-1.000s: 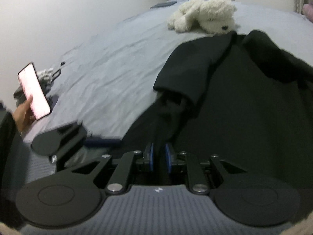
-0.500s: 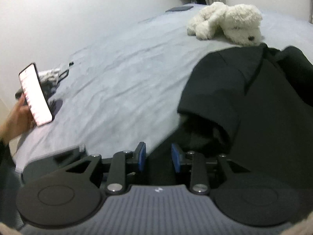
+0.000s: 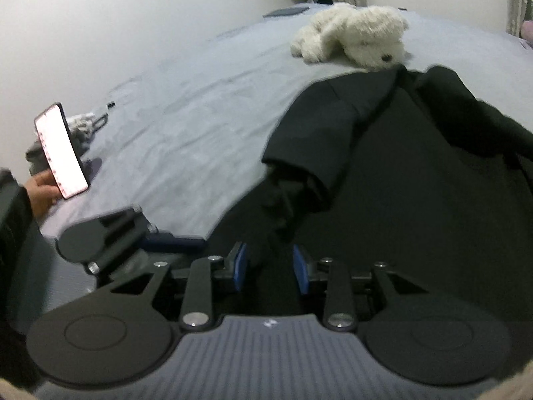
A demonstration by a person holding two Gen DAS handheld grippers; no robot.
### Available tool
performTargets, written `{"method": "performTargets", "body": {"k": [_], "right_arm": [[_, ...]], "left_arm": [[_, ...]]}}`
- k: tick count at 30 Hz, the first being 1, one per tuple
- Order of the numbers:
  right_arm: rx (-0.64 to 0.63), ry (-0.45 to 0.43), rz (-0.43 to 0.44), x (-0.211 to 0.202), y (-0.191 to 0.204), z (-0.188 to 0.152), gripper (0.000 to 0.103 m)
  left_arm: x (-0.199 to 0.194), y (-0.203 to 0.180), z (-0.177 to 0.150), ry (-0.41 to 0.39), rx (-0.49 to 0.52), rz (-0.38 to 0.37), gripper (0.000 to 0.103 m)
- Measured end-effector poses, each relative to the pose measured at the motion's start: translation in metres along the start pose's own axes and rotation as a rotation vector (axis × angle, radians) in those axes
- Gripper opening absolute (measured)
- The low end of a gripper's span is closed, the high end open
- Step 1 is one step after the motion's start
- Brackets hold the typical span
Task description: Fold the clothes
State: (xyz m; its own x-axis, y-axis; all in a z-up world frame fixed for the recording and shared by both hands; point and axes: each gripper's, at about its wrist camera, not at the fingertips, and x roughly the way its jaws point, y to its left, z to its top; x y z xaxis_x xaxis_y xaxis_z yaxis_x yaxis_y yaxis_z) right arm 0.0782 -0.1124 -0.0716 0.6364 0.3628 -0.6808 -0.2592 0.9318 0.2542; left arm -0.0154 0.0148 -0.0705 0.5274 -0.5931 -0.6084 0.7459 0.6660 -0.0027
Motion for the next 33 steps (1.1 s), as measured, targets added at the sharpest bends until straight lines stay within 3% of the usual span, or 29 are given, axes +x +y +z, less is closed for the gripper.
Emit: {"method": "performTargets", "body": {"k": [4,6,8,13,15,16,17,20,26,33], "right_arm": [[0.028,-0.018,0.004,0.015,-0.003,0.007,0.04],[0.045,-0.034,0.005,0.021,-0.004,0.016,0.05],[0.055,-0.048,-0.001,0.028,-0.004,0.026,0.053],[0.038,-0.057,-0.031,0.05,-0.002,0.045,0.055],[-0.006,-0.051,-0.083,0.058,0.003,0.047,0.032],[-0.029,-0.049,-0.108,0.061,0.006,0.047,0.015],[-0.033,-0.05,-0.106,0.062,0.007,0.049,0.012],[-0.012,-0.067,-0.059,0.059,0.008,0.054,0.011],[-0.048,-0.071,-0.068,0.059,0.013,0.055,0.011],[-0.024,-0.149,-0.004,0.048,0.019,0.064,0.008]], "left_arm": [[0.0,0.0,0.0,0.0,0.0,0.0,0.103],[0.0,0.0,0.0,0.0,0.0,0.001,0.103],[0.0,0.0,0.0,0.0,0.0,0.001,0.103],[0.0,0.0,0.0,0.0,0.0,0.001,0.103],[0.0,0.0,0.0,0.0,-0.001,0.001,0.103],[0.0,0.0,0.0,0.0,-0.001,0.001,0.103],[0.0,-0.001,0.0,0.0,-0.001,0.001,0.103],[-0.001,-0.001,0.0,0.0,0.0,0.001,0.103],[-0.002,-0.002,0.0,0.0,-0.001,0.002,0.103],[-0.002,-0.003,0.0,-0.001,0.0,0.004,0.103]]}}
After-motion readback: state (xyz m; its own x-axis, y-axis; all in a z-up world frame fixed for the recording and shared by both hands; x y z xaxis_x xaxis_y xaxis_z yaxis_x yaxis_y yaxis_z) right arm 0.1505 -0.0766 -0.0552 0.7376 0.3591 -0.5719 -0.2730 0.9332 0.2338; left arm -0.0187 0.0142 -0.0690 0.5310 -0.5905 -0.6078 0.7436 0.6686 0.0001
